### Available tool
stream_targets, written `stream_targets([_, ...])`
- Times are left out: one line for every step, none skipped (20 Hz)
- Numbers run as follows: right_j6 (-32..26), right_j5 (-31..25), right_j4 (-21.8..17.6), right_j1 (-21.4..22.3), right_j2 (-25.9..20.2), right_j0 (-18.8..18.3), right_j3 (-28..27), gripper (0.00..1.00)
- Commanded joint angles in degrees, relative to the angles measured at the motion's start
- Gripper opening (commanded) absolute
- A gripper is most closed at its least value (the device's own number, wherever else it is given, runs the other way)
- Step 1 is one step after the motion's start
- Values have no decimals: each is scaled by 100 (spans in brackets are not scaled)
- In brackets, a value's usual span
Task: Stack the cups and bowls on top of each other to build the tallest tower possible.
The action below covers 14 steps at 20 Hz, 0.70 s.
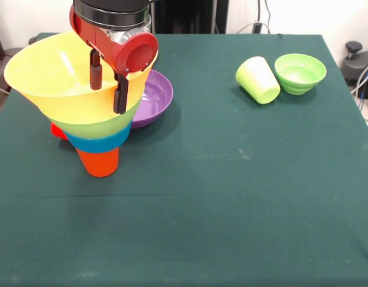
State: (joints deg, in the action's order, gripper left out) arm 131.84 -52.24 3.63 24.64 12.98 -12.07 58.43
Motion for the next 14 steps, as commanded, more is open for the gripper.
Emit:
stream_targets([-909,-303,-382,66,-602,-17,339,100])
stream_targets([-924,-334,-365,80,-618,-29,353,100])
stream_targets([-943,-392,-359,84,-621,-38,316,100])
stream_targets([-962,-450,-354,88,-624,-48,280,100])
stream_targets([-981,-492,-346,190,-611,-34,361,100])
stream_targets([-1011,-558,-339,256,-608,-31,381,100])
stream_targets([-1031,-586,-333,350,-598,-24,467,100])
stream_targets([-1054,-639,-320,409,-602,-28,494,100])
stream_targets([-1085,-683,-308,452,-614,-46,509,100])
stream_targets([-1097,-714,-296,493,-626,-54,536,100])
stream_targets([-1092,-683,-279,542,-642,-56,621,100])
stream_targets([-1087,-652,-262,590,-657,-57,705,100])
stream_targets([-1086,-771,-243,620,-660,-72,647,100])
stream_targets([-1059,-841,-221,660,-667,-71,650,100])
